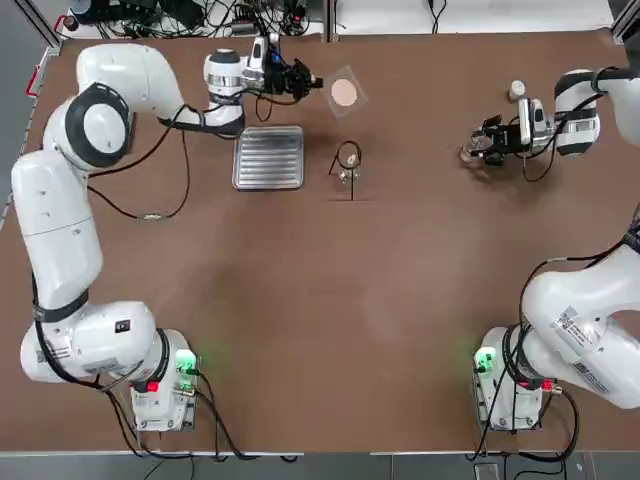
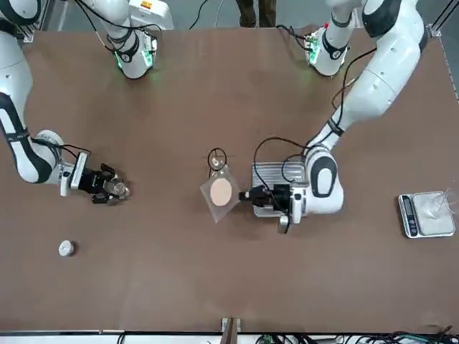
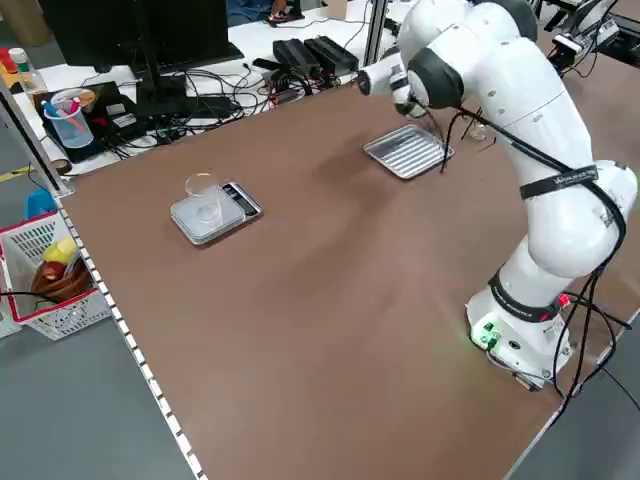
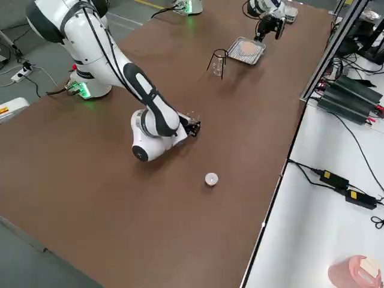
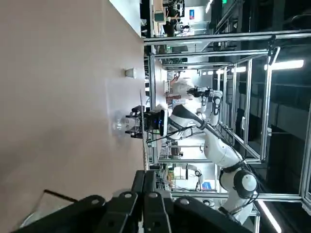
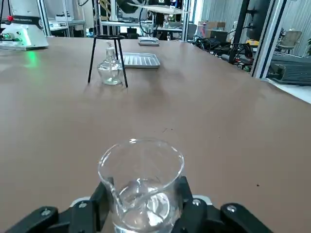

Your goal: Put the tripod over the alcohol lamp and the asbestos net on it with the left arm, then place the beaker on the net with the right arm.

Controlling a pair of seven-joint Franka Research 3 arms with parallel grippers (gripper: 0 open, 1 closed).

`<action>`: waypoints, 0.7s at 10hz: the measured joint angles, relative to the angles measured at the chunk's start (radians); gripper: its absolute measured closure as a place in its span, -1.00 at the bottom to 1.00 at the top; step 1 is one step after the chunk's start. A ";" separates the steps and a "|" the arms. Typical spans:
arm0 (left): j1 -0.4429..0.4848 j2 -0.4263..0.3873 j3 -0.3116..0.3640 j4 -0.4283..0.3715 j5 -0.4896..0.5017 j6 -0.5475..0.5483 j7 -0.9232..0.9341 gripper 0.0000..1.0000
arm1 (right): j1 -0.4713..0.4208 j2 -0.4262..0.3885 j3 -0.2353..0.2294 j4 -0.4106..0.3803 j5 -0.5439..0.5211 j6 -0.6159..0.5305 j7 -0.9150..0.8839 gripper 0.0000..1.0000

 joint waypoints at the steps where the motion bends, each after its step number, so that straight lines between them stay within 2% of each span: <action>1: 0.004 -0.002 -0.022 -0.034 -0.001 0.022 0.006 0.96 | 0.002 0.000 0.001 0.000 0.000 0.000 0.000 -0.17; 3: 0.047 -0.020 -0.060 -0.156 -0.002 0.037 0.097 0.96 | 0.004 0.000 0.001 0.000 0.000 0.000 0.000 -0.17; 5: 0.133 -0.027 -0.109 -0.267 -0.002 0.038 0.180 0.96 | 0.004 0.000 0.001 0.000 0.000 0.000 0.001 -0.17; 7: 0.158 -0.031 -0.130 -0.298 -0.002 0.039 0.195 0.96 | 0.004 0.000 0.001 0.000 0.000 0.000 0.001 -0.17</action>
